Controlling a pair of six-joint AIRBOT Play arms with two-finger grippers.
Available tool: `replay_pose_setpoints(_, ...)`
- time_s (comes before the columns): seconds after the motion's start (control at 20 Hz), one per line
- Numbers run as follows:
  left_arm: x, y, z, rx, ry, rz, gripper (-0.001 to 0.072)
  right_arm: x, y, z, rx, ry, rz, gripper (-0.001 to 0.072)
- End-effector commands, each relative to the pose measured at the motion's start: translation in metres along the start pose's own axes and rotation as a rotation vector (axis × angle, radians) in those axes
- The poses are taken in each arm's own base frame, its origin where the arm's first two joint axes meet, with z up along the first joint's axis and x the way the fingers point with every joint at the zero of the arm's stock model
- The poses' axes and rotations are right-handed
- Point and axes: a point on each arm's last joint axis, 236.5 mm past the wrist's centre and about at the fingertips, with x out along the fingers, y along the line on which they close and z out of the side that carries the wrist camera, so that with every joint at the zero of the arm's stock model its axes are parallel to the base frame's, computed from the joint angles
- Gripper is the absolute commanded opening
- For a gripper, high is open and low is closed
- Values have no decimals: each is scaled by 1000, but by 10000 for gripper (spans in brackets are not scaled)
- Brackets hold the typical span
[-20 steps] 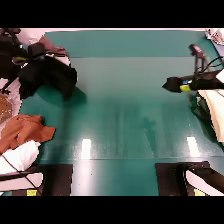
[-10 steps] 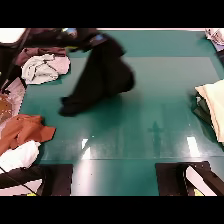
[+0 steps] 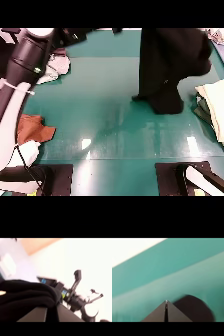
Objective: Fold the shirts.
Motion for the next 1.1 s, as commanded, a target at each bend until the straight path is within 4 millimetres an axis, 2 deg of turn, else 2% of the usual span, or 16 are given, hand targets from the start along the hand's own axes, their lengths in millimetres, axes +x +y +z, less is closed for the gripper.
replay_pose_setpoints(0.0, 2, 91, -39, -71, 124, 167, 31, 32, 13, -47, -43, 191, 13, 22)
replay_pose_setpoints(0.15, -33, 194, -67, -145, 228, 429, 32, 47, -13, -105, -150, 424, -118, 22)
replay_pose_setpoints(0.25, -64, 251, -68, -192, 222, 593, 31, 49, -30, -125, -227, 506, -207, 22)
replay_pose_setpoints(0.3, -77, 269, -63, -206, 204, 650, 31, 51, -34, -131, -250, 519, -228, 22)
replay_pose_setpoints(0.45, -108, 305, -43, -197, 154, 780, 31, 53, -40, -160, -264, 555, -230, 22)
replay_pose_setpoints(0.6, -139, 330, -24, -211, 82, 914, 32, 52, -60, -200, -252, 634, -254, 22)
replay_pose_setpoints(0.75, -174, 354, -13, -212, 34, 1075, 32, 44, -83, -245, -242, 734, -285, 22)
replay_pose_setpoints(0.9, -211, 371, -7, -164, 25, 1240, 33, 38, -98, -273, -230, 764, -298, 22)
replay_pose_setpoints(0.95, -218, 374, -6, -146, 37, 1266, 78, 36, -102, -280, -228, 766, -300, 22)
replay_pose_setpoints(1.0, -222, 376, -5, -138, 47, 1271, 370, 34, -104, -285, -227, 771, -302, 22)
replay_pose_setpoints(1.05, -226, 378, -4, -130, 61, 1274, 625, 31, -106, -289, -227, 777, -304, 23)
